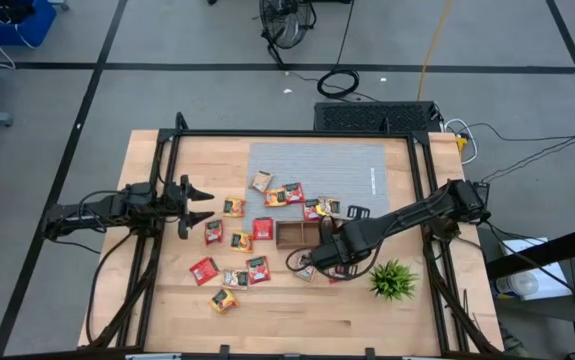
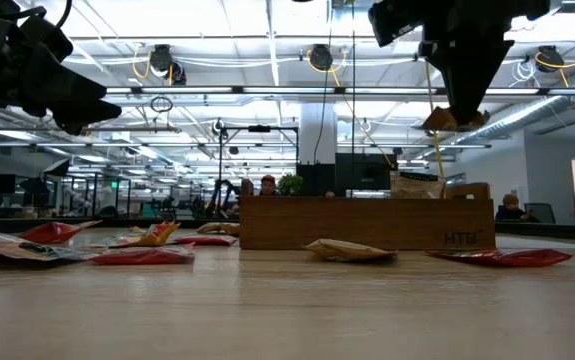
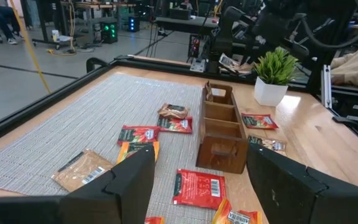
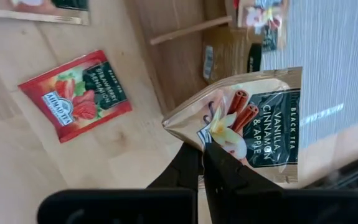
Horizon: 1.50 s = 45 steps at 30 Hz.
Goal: Pick & Place Tea
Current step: Put the brown tea bag into the right section of the wooden organizer
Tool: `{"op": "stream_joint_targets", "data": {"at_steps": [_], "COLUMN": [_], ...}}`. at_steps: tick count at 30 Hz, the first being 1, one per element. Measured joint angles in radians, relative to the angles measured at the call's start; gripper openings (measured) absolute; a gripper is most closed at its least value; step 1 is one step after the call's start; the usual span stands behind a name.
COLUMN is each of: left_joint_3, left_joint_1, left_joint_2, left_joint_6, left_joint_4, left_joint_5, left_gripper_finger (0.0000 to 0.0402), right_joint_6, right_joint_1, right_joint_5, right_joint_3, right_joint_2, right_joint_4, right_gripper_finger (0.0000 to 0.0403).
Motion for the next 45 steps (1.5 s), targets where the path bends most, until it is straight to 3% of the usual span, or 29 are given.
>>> {"op": "stream_joint_targets", "data": {"at_steps": [9, 21, 45], "left_joint_3": [0.0, 0.0, 0.0], "left_joint_1": [0.0, 0.0, 0.0], "left_joint_2": [0.0, 0.0, 0.0], "left_joint_6": [0.0, 0.0, 0.0], "left_joint_4": [0.0, 0.0, 0.0], "left_joint_5": [0.0, 0.0, 0.0], "left_gripper_finger": [0.0253, 0.0253, 0.0253], "right_joint_6": [0.111, 0.049, 0.061], "right_joint_1": [0.03, 0.043, -0.003], "right_joint_5": [0.105, 0.154, 0.258], "right_joint_3": [0.0, -0.025, -0.175], "right_joint_2": [0.01, 0.119, 0.126], "right_joint_4": [0.016, 0.152, 0.245], "right_gripper_finger": [0.0, 0.0, 0.001]}}
